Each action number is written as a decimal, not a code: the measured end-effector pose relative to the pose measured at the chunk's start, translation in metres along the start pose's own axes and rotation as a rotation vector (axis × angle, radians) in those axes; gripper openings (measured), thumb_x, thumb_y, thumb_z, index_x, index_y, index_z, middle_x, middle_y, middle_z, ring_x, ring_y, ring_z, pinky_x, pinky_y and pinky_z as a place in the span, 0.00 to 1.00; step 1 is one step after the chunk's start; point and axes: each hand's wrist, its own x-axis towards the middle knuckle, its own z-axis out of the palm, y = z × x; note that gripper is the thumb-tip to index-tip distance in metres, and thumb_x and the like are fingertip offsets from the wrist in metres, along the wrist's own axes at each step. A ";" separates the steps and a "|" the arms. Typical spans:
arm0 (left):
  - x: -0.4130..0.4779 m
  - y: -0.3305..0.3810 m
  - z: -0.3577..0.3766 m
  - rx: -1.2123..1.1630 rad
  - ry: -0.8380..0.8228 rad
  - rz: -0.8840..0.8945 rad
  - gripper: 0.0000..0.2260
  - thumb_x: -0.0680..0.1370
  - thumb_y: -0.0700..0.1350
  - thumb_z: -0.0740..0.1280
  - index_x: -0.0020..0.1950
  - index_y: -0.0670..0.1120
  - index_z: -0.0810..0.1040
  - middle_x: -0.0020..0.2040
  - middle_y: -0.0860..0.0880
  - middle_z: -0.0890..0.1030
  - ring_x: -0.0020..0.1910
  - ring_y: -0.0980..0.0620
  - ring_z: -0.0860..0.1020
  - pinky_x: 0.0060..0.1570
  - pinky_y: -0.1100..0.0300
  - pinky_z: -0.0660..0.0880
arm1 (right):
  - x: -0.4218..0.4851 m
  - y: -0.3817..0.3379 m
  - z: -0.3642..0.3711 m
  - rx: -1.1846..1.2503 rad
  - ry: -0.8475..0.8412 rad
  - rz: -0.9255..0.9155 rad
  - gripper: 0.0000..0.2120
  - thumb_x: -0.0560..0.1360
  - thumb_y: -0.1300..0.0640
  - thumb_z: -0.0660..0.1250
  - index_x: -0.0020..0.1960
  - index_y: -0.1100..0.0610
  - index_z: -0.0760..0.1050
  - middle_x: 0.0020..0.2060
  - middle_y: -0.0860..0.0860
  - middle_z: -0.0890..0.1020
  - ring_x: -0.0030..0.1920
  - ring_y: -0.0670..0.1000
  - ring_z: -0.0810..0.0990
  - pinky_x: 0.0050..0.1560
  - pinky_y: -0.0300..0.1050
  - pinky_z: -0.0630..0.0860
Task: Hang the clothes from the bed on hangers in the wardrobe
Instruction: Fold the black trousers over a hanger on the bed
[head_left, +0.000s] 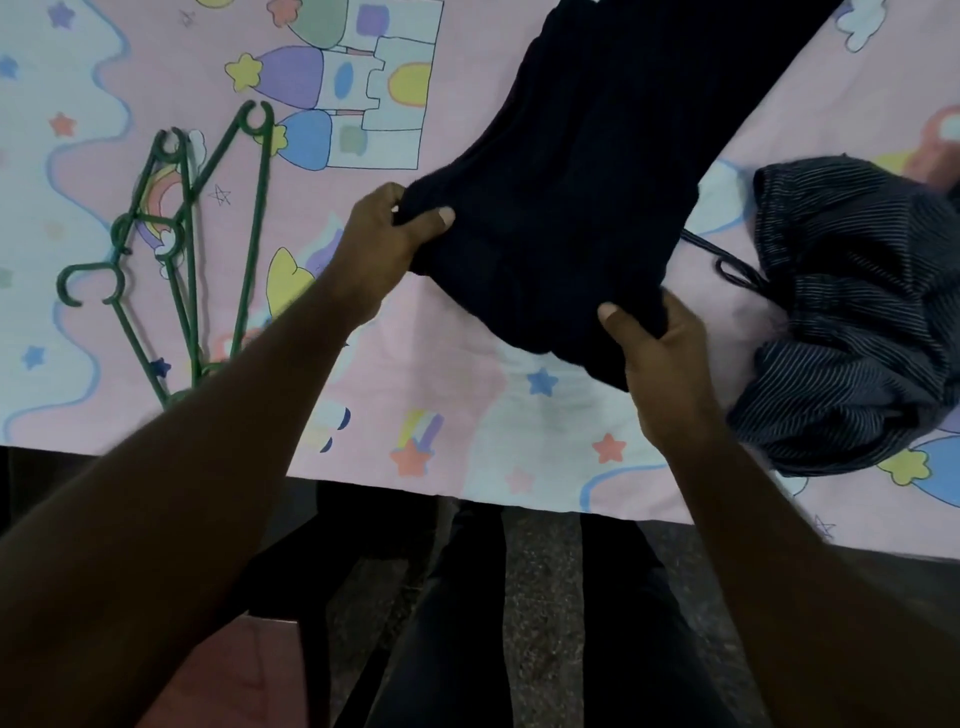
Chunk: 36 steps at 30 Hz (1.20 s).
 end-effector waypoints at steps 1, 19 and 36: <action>0.000 0.002 -0.003 -0.016 -0.010 -0.002 0.13 0.77 0.45 0.71 0.56 0.39 0.74 0.50 0.44 0.81 0.44 0.51 0.81 0.38 0.59 0.79 | -0.003 -0.005 0.000 0.024 -0.010 -0.051 0.10 0.78 0.62 0.68 0.58 0.53 0.78 0.51 0.52 0.85 0.53 0.53 0.84 0.50 0.50 0.82; -0.072 -0.074 -0.090 0.670 -0.173 -0.125 0.23 0.76 0.62 0.65 0.50 0.42 0.81 0.44 0.44 0.84 0.45 0.46 0.82 0.42 0.57 0.76 | -0.108 0.108 0.038 -0.258 -0.354 0.423 0.11 0.80 0.55 0.66 0.61 0.44 0.77 0.62 0.52 0.81 0.60 0.51 0.80 0.63 0.54 0.75; 0.003 -0.036 -0.032 0.502 -0.111 -0.051 0.36 0.73 0.58 0.72 0.75 0.45 0.64 0.70 0.45 0.71 0.64 0.50 0.72 0.57 0.61 0.68 | 0.071 -0.010 0.044 -0.341 0.088 0.049 0.28 0.73 0.49 0.74 0.67 0.56 0.68 0.57 0.50 0.77 0.54 0.47 0.78 0.55 0.39 0.75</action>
